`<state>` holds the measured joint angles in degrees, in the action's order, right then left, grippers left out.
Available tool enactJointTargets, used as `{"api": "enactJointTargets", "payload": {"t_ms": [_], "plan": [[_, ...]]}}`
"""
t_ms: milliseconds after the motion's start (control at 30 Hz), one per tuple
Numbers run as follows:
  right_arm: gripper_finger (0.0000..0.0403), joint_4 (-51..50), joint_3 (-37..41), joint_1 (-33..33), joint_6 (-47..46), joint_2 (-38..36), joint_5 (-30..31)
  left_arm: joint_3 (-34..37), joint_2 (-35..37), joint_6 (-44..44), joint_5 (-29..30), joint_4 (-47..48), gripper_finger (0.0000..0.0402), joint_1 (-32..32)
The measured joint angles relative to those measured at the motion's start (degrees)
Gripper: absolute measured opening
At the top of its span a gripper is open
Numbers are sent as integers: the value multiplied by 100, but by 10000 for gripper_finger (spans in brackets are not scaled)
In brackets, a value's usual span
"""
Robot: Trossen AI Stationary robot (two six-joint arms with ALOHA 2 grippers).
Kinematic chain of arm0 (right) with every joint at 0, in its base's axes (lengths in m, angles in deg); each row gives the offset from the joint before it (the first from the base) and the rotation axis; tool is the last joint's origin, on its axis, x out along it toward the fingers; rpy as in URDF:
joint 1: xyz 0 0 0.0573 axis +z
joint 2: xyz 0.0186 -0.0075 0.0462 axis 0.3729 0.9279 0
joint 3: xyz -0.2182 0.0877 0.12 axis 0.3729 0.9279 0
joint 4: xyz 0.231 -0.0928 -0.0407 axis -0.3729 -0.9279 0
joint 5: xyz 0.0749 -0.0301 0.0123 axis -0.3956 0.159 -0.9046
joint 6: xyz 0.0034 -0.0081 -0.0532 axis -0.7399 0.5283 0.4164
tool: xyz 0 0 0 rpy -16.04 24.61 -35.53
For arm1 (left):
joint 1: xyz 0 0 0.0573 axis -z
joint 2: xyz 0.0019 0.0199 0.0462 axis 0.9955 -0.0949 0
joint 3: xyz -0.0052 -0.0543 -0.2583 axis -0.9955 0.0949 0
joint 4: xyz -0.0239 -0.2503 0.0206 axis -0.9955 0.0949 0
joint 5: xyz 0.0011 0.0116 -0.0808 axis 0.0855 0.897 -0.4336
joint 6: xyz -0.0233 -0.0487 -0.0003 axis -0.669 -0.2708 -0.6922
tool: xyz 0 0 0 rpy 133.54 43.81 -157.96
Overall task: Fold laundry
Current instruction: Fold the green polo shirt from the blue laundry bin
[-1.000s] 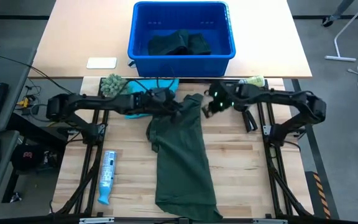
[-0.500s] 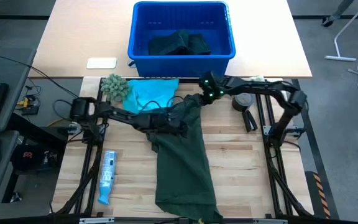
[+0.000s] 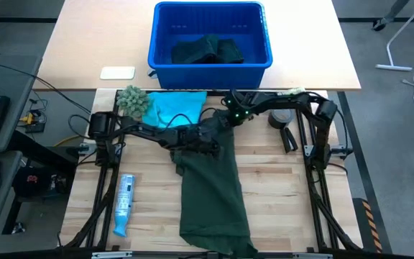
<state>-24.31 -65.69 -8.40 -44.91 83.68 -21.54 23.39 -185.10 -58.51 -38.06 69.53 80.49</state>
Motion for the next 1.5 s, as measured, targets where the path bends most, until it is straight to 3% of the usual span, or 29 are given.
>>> {"api": "enactJointTargets", "payload": {"t_ms": [133, 300, 500, 667, 800, 1000, 1133, 1300, 1400, 1500], "plan": [[0, -266, -1, -260, -55, -74, 672, 2, -5, 8, -110, 76, 0, -54], [0, -413, 0, -658, -137, -316, 968, 2, -5, 324, -130, 84, 0, -65], [0, -527, 0, -998, -137, -575, 893, 2, 46, 568, -210, 98, 0, -271], [0, -603, 0, -1072, 191, -1159, 597, 2, 553, 973, -886, 163, 0, -516], [0, -1041, 0, -1054, 604, -1752, 375, -9, 1195, 1526, -648, 1256, 0, -403], [0, -1984, 0, -841, 1172, -2653, 294, 11, 1618, 1855, -275, 3123, 0, 293], [0, -2497, 1, -582, 1421, -2908, 290, 159, 1615, 1403, -417, 3117, 0, 1117], [0, -2528, 196, -65, 1706, -3022, 185, 219, 1618, 336, -83, 3018, 0, 2011], [0, -2508, 615, 371, 1880, -3021, -317, 219, 1548, -276, 197, 3021, 0, 2448], [0, -2262, 1273, 1023, 1406, -3036, -465, 219, 1414, -714, 628, 2998, 0, 2780]]}}
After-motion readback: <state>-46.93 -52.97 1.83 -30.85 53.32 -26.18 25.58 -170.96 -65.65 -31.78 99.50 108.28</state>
